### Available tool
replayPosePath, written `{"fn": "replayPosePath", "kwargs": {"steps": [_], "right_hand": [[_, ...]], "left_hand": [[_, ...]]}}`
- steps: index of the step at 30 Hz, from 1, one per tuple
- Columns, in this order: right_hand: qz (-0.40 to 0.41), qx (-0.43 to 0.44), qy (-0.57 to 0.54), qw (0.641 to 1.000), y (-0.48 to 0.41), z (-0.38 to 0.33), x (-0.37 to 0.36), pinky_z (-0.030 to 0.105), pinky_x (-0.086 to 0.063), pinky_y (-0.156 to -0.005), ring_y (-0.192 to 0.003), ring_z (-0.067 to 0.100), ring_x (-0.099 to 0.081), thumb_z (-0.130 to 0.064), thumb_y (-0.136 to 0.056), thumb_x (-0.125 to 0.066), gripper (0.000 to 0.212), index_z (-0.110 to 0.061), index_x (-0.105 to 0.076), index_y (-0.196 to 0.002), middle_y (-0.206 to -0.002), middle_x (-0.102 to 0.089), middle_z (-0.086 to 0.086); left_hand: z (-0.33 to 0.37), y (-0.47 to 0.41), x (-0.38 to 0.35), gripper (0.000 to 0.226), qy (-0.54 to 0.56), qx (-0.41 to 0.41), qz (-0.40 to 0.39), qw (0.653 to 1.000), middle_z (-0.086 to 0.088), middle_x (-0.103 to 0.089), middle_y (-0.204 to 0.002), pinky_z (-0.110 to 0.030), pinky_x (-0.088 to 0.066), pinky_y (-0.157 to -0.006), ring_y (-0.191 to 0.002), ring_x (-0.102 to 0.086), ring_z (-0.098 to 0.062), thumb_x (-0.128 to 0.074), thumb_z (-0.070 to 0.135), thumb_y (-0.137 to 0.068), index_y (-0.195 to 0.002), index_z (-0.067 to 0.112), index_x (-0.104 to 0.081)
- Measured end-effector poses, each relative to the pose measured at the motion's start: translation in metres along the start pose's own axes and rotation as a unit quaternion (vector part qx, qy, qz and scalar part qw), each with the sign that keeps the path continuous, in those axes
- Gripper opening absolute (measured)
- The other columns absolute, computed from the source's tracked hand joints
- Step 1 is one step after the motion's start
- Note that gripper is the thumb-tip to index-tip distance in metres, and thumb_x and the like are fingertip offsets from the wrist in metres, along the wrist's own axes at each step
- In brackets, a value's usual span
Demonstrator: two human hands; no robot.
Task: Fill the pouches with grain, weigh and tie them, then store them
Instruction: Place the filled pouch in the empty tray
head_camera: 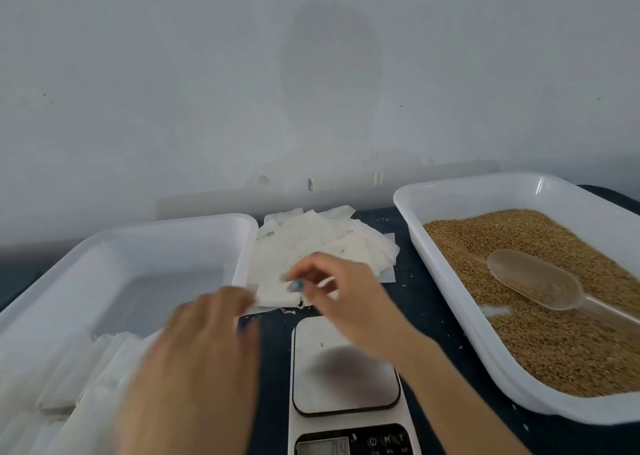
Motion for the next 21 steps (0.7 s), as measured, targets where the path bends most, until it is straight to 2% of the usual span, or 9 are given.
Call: {"fn": "replayPosePath", "kwargs": {"steps": [1, 2, 3, 5, 9, 13, 17, 19, 21], "right_hand": [[0.026, -0.025, 0.002, 0.999, 0.000, 0.016, 0.011, 0.020, -0.052, -0.079, -0.089, 0.001, -0.065, -0.011, -0.095, -0.063, 0.016, -0.025, -0.071, -0.096, -0.092, -0.073, -0.016], [0.045, -0.048, 0.017, 0.998, 0.000, 0.032, 0.022, 0.018, -0.052, -0.077, -0.087, -0.001, -0.066, -0.012, -0.096, -0.063, 0.016, -0.026, -0.071, -0.095, -0.089, -0.073, -0.017], [0.057, -0.071, 0.033, 0.995, 0.002, 0.049, 0.030, 0.016, -0.052, -0.077, -0.086, -0.004, -0.067, -0.013, -0.096, -0.062, 0.016, -0.027, -0.070, -0.094, -0.088, -0.073, -0.018], [0.083, -0.121, 0.053, 0.988, 0.008, 0.082, 0.042, 0.016, -0.050, -0.078, -0.084, -0.004, -0.067, -0.018, -0.097, -0.062, 0.012, -0.028, -0.067, -0.093, -0.086, -0.073, -0.016], [0.116, -0.199, 0.089, 0.969, 0.018, 0.127, 0.046, 0.025, -0.050, -0.074, -0.080, 0.005, -0.066, -0.023, -0.096, -0.064, 0.007, -0.026, -0.066, -0.090, -0.082, -0.071, -0.010], [0.140, -0.192, 0.127, 0.963, 0.019, 0.137, 0.041, 0.015, -0.045, -0.065, -0.077, 0.001, -0.063, -0.025, -0.094, -0.066, 0.008, -0.029, -0.065, -0.087, -0.081, -0.070, -0.012], [0.131, -0.194, 0.147, 0.961, 0.020, 0.141, 0.038, 0.011, -0.043, -0.065, -0.078, -0.003, -0.063, -0.029, -0.094, -0.067, 0.004, -0.031, -0.066, -0.091, -0.083, -0.069, -0.016], [0.132, -0.194, 0.148, 0.961, 0.020, 0.142, 0.038, 0.012, -0.044, -0.065, -0.079, -0.004, -0.063, -0.029, -0.094, -0.067, 0.004, -0.032, -0.066, -0.091, -0.083, -0.069, -0.016], [0.128, -0.193, 0.158, 0.960, 0.020, 0.142, 0.038, 0.012, -0.043, -0.065, -0.079, -0.005, -0.062, -0.031, -0.094, -0.066, 0.004, -0.034, -0.065, -0.091, -0.083, -0.069, -0.017]], "left_hand": [[0.027, -0.004, -0.013, 0.018, -0.002, -0.058, -0.010, 0.998, 0.003, -0.066, -0.087, -0.039, -0.052, -0.063, -0.078, -0.063, -0.026, -0.050, 0.031, -0.087, -0.093, 0.025, -0.065], [0.034, -0.008, -0.028, 0.011, -0.005, -0.076, -0.056, 0.996, 0.010, -0.063, -0.090, -0.038, -0.053, -0.066, -0.083, -0.061, -0.018, -0.048, 0.031, -0.091, -0.094, 0.031, -0.059], [0.037, -0.014, -0.047, 0.010, 0.005, -0.067, -0.115, 0.991, 0.012, -0.061, -0.095, -0.037, -0.053, -0.072, -0.089, -0.058, -0.012, -0.046, 0.031, -0.096, -0.098, 0.033, -0.055], [0.023, -0.034, -0.090, 0.012, 0.016, -0.040, -0.187, 0.982, 0.012, -0.061, -0.105, -0.034, -0.052, -0.082, -0.098, -0.057, -0.009, -0.045, 0.027, -0.100, -0.105, 0.030, -0.055], [-0.003, -0.064, -0.159, 0.017, 0.059, 0.010, -0.227, 0.972, 0.002, -0.059, -0.118, -0.031, -0.048, -0.091, -0.109, -0.054, -0.016, -0.050, 0.021, -0.100, -0.114, 0.023, -0.059], [-0.028, -0.075, -0.193, 0.031, 0.086, 0.065, -0.236, 0.966, -0.001, -0.050, -0.130, -0.027, -0.035, -0.099, -0.121, -0.046, -0.019, -0.063, 0.036, -0.092, -0.120, 0.025, -0.056], [-0.039, -0.075, -0.202, 0.056, 0.114, 0.104, -0.207, 0.966, 0.001, -0.045, -0.127, -0.026, -0.040, -0.094, -0.113, -0.050, -0.017, -0.079, 0.033, -0.078, -0.125, 0.022, -0.051], [-0.042, -0.075, -0.201, 0.050, 0.127, 0.110, -0.201, 0.965, 0.004, -0.049, -0.119, -0.022, -0.040, -0.083, -0.099, -0.053, -0.012, -0.079, 0.030, -0.078, -0.121, 0.022, -0.054], [-0.043, -0.075, -0.199, 0.033, 0.140, 0.100, -0.193, 0.966, 0.005, -0.056, -0.108, -0.020, -0.040, -0.076, -0.085, -0.055, -0.009, -0.075, 0.025, -0.082, -0.111, 0.024, -0.059]]}}
Point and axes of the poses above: each hand's wrist, its own y-axis away from the middle knuckle, its own x-axis out of the back of the hand, z = x × y, the point moved 1 cm from there along -y, towards the middle knuckle
